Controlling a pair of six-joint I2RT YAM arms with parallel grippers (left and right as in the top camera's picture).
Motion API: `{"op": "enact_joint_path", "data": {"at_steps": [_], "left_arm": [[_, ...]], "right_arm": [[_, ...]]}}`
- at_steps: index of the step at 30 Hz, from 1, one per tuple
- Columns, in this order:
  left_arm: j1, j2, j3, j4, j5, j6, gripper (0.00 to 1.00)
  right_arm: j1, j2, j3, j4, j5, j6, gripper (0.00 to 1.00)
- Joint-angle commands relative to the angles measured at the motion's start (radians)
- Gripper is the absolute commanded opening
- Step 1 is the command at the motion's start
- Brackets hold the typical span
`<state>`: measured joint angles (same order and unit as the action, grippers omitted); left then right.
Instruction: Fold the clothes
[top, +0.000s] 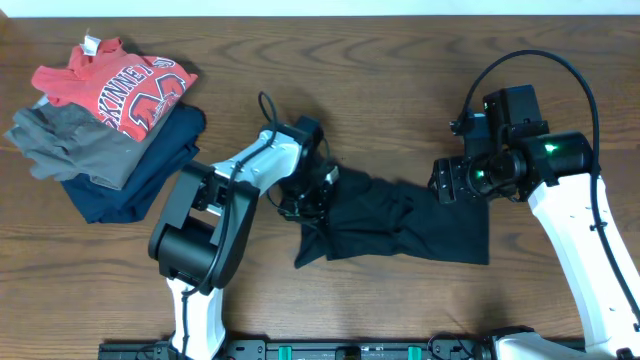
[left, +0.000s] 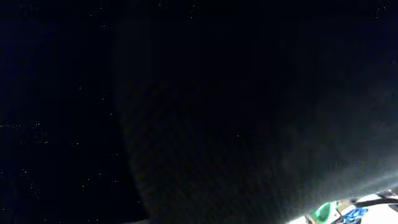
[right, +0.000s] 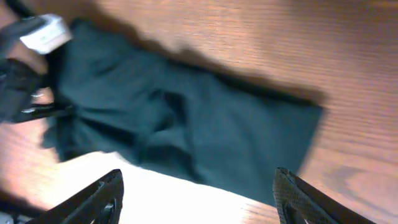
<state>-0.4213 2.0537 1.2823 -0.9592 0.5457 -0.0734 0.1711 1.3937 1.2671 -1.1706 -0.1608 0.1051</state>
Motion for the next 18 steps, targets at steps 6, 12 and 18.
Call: {"op": "enact_joint_path", "data": {"at_steps": [6,12,18], "left_arm": [[0.220,-0.151,0.089,-0.173,-0.372,0.000,0.06],[0.275,-0.323,0.123,-0.225,-0.382,-0.060,0.06],[0.137,-0.433,0.123,-0.254,-0.470,-0.095,0.06]], "right_arm": [[-0.043,0.000,-0.005,-0.016,0.135,0.074,0.79],[-0.075,0.003,-0.007,-0.029,0.136,0.069,0.82],[-0.075,0.063,-0.025,-0.041,0.135,0.054,0.82]]}}
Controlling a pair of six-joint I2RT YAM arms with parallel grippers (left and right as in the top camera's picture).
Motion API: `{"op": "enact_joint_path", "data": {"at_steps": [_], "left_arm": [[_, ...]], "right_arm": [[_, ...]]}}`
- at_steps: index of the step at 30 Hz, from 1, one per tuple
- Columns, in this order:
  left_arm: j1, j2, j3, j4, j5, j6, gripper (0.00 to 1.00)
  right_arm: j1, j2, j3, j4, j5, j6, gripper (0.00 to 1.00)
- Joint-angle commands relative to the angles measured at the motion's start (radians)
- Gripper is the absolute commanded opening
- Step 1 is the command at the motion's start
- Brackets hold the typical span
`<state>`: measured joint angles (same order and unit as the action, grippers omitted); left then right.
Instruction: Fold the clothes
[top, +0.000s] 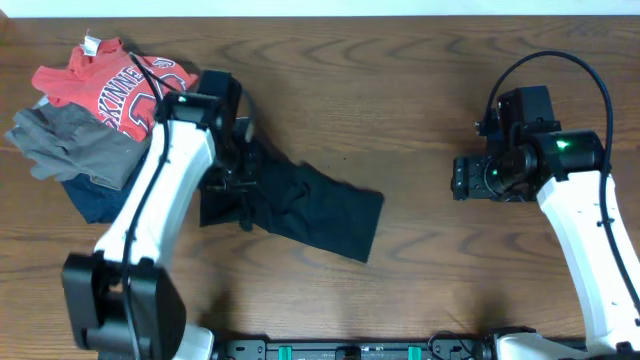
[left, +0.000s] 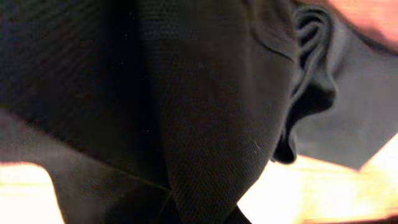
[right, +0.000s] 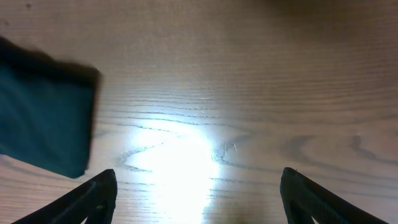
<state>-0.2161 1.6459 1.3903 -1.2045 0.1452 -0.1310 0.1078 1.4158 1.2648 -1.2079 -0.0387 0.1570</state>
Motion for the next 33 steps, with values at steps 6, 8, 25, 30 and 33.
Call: {"op": "enact_joint_path", "data": {"at_steps": [6,8,25,30,33], "left_arm": [[-0.298,0.010,0.014,0.013,-0.095,-0.095,0.06],[-0.369,0.039,0.014,0.040,-0.099,-0.117,0.06],[-0.632,0.207,0.061,0.150,-0.165,-0.151,0.46],[-0.631,0.098,0.233,-0.012,-0.229,-0.151,0.53],[-0.629,0.005,0.303,-0.046,-0.354,-0.151,0.79]], "right_arm": [[-0.009,0.105,-0.035,-0.008,0.012,0.003,0.76],[-0.009,0.110,-0.035,-0.008,0.012,0.004,0.76],[-0.009,0.110,-0.035,-0.019,0.012,0.003,0.78],[-0.009,0.110,-0.035,-0.013,0.012,0.003,0.79],[-0.008,0.110,-0.035,0.002,-0.049,-0.066,0.80]]}}
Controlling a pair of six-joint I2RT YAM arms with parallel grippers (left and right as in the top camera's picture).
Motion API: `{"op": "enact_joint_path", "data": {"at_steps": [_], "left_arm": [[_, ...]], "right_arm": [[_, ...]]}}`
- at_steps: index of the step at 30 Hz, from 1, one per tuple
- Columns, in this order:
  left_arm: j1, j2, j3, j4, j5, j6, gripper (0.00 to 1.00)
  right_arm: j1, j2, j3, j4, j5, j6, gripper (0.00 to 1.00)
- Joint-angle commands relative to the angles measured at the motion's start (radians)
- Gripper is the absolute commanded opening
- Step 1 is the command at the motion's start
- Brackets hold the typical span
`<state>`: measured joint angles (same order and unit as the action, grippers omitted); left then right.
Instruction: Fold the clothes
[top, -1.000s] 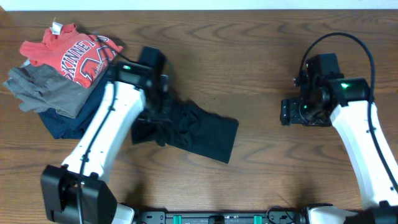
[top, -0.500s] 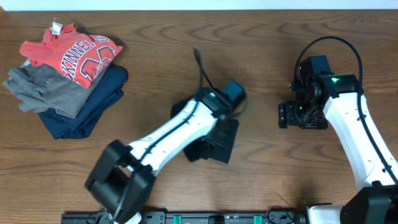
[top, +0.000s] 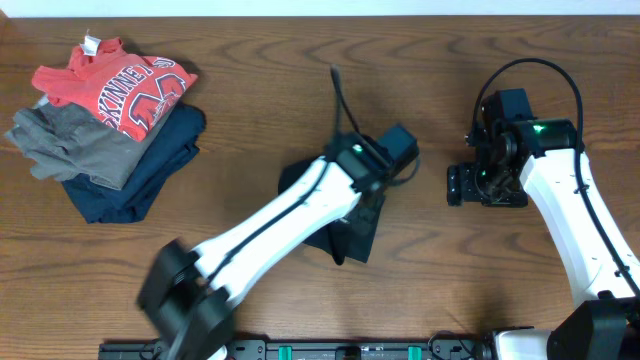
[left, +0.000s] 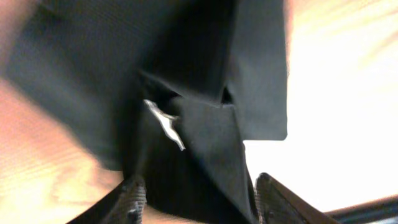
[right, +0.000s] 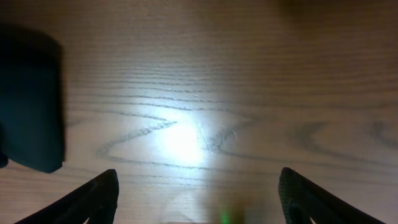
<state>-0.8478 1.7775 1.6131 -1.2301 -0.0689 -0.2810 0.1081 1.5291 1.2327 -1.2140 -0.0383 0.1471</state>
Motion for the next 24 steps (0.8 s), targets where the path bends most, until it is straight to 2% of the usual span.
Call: {"op": "enact_joint_path", "data": {"at_steps": [1,4,6,11,18,23,24], "left_arm": [[0.007,-0.161,0.086,-0.017,-0.177,-0.002,0.86],[0.059,-0.243,0.085,-0.008,-0.212,-0.003,0.89],[0.119,-0.270,0.085,-0.018,-0.195,-0.024,0.90],[0.307,-0.263,0.059,-0.019,0.000,-0.031,0.93],[0.477,-0.179,-0.093,-0.001,0.134,-0.027,0.94],[0.511,-0.114,-0.231,0.056,0.197,-0.028,0.94],[0.511,-0.104,-0.258,0.080,0.205,-0.028,0.94]], "right_arm": [[-0.005,-0.003,-0.003,0.016,-0.114,-0.117,0.80],[0.020,-0.003,-0.003,0.039,-0.311,-0.253,0.81],[0.048,-0.003,-0.003,0.062,-0.388,-0.288,0.83],[0.143,0.004,-0.003,0.160,-0.311,-0.229,0.99],[0.229,0.114,-0.003,0.228,-0.340,-0.183,0.99],[0.282,0.214,-0.003,0.315,-0.439,-0.140,0.95],[0.292,0.232,-0.003,0.336,-0.460,-0.140,0.91]]}}
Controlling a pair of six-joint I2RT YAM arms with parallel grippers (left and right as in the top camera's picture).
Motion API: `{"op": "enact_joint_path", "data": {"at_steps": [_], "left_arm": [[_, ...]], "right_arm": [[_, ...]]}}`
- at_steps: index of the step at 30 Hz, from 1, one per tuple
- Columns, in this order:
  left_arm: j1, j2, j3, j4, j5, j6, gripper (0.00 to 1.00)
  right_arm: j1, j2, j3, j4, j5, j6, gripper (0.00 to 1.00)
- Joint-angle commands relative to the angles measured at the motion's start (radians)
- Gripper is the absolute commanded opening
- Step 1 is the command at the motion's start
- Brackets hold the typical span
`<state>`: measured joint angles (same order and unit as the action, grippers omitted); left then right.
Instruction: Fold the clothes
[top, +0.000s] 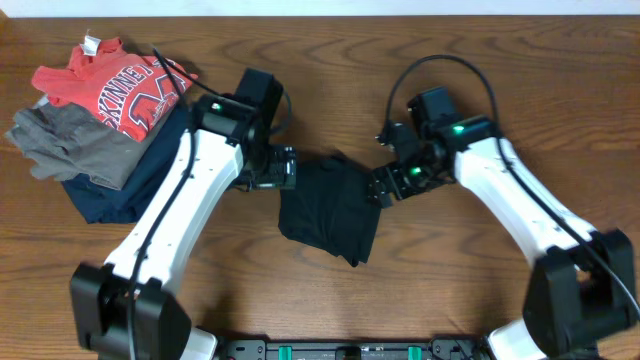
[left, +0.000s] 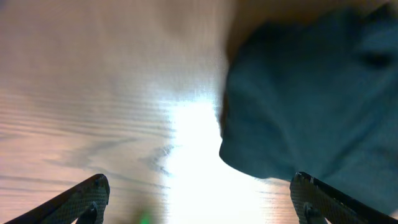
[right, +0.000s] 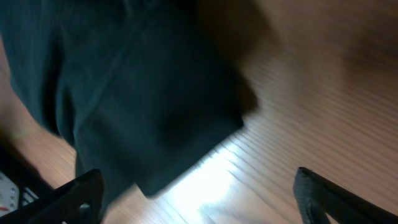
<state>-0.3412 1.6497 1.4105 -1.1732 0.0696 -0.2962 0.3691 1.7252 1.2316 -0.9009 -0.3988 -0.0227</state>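
A black garment (top: 330, 208) lies in a compact folded bundle at the middle of the table. My left gripper (top: 283, 170) sits at its upper left edge, open. The left wrist view shows the dark cloth (left: 311, 93) ahead and to the right, with bare wood between the fingers (left: 93, 194). My right gripper (top: 383, 187) is at the bundle's upper right edge, also open. In the right wrist view the cloth (right: 124, 81) fills the upper left, and its corner reaches down between the wide-apart fingers (right: 323, 193).
A pile of folded clothes (top: 100, 110) sits at the far left: a red printed shirt on top, a grey-olive one and a navy one under it. The brown wooden table (top: 500, 300) shows around the bundle.
My left gripper was over the garment's right side and is now at its upper left edge. My right gripper was off to the right, away from the cloth, and is now at its right edge.
The black garment first lay spread right of centre, with my left gripper at its left end. Then it lay further left beside the pile, under my left gripper. Later it was a compact bundle at the centre under my open left gripper. Now both open grippers flank it.
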Motion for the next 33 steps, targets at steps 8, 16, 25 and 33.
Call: {"op": "enact_joint_path", "data": {"at_steps": [8,16,25,33], "left_arm": [[-0.003,0.082,-0.243,0.241,0.158,-0.014,0.94],[-0.003,0.128,-0.352,0.294,0.142,-0.016,0.93],[-0.003,0.128,-0.355,0.229,0.005,-0.016,0.93],[-0.003,0.126,-0.354,0.183,0.016,-0.014,0.93]], "right_arm": [[0.066,0.119,-0.002,0.079,-0.111,0.090,0.01],[0.013,0.119,-0.002,-0.078,0.171,0.293,0.01],[-0.067,0.119,-0.002,-0.153,0.352,0.275,0.01],[-0.066,0.119,-0.002,-0.057,0.248,0.196,0.25]]}}
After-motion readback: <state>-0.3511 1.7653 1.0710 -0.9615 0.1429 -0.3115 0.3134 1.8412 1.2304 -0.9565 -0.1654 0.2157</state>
